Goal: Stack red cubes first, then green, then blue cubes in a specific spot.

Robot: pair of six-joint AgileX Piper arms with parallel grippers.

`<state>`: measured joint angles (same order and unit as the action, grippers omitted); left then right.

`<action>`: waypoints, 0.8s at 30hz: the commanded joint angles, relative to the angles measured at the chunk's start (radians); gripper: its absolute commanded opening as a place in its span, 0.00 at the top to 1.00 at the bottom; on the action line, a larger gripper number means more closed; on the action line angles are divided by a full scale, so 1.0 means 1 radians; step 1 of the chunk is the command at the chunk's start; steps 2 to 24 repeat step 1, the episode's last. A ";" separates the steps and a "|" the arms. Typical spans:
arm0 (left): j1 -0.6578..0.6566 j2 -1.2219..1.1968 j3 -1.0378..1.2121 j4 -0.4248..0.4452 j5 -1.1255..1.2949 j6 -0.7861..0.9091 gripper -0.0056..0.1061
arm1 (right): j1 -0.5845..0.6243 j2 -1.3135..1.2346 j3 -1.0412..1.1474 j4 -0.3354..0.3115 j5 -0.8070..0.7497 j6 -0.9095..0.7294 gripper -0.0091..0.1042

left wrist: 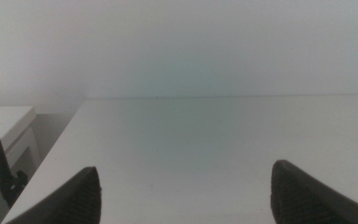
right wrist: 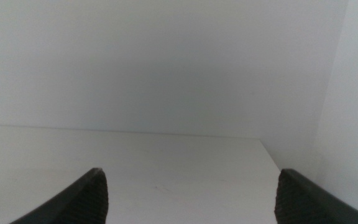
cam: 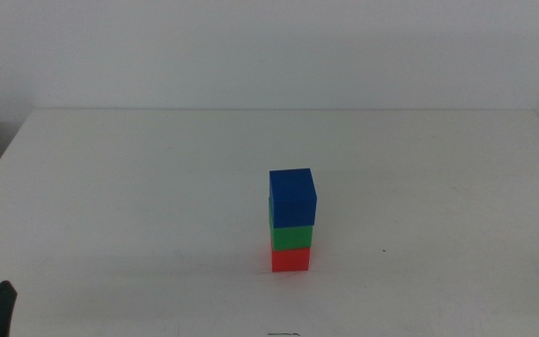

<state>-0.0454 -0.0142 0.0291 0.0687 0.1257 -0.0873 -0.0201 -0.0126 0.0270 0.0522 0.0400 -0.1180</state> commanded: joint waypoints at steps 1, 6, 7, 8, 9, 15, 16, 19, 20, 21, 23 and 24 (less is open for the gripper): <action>0.001 -0.021 -0.002 -0.010 -0.081 -0.008 0.11 | -0.004 -0.019 -0.016 -0.005 -0.080 -0.011 0.09; 0.001 -0.021 -0.002 -0.010 -0.081 -0.008 0.11 | -0.004 -0.019 -0.016 -0.005 -0.080 -0.011 0.09; 0.001 -0.021 -0.002 -0.010 -0.081 -0.008 0.11 | -0.004 -0.019 -0.016 -0.005 -0.080 -0.011 0.09; 0.001 -0.021 -0.002 -0.010 -0.081 -0.008 0.11 | -0.004 -0.019 -0.016 -0.005 -0.080 -0.011 0.09; 0.001 -0.021 -0.002 -0.010 -0.081 -0.008 0.11 | -0.004 -0.019 -0.016 -0.005 -0.080 -0.011 0.09; 0.001 -0.021 -0.002 -0.010 -0.081 -0.008 0.11 | -0.004 -0.019 -0.016 -0.005 -0.080 -0.011 0.09; 0.001 -0.021 -0.002 -0.010 -0.081 -0.008 0.11 | -0.004 -0.019 -0.016 -0.005 -0.080 -0.011 0.09; 0.001 -0.021 -0.002 -0.010 -0.081 -0.008 0.11 | -0.004 -0.019 -0.016 -0.005 -0.080 -0.011 0.09; 0.001 -0.021 -0.002 -0.010 -0.081 -0.008 0.11 | -0.004 -0.019 -0.016 -0.005 -0.080 -0.011 0.09; 0.001 -0.021 -0.002 -0.010 -0.081 -0.008 0.11 | -0.004 -0.019 -0.016 -0.005 -0.080 -0.011 0.09; 0.001 -0.021 -0.002 -0.010 -0.081 -0.008 0.11 | -0.004 -0.019 -0.016 -0.005 -0.080 -0.011 0.09; 0.001 -0.021 -0.002 -0.010 -0.081 -0.008 0.11 | -0.004 -0.019 -0.016 -0.005 -0.080 -0.011 0.09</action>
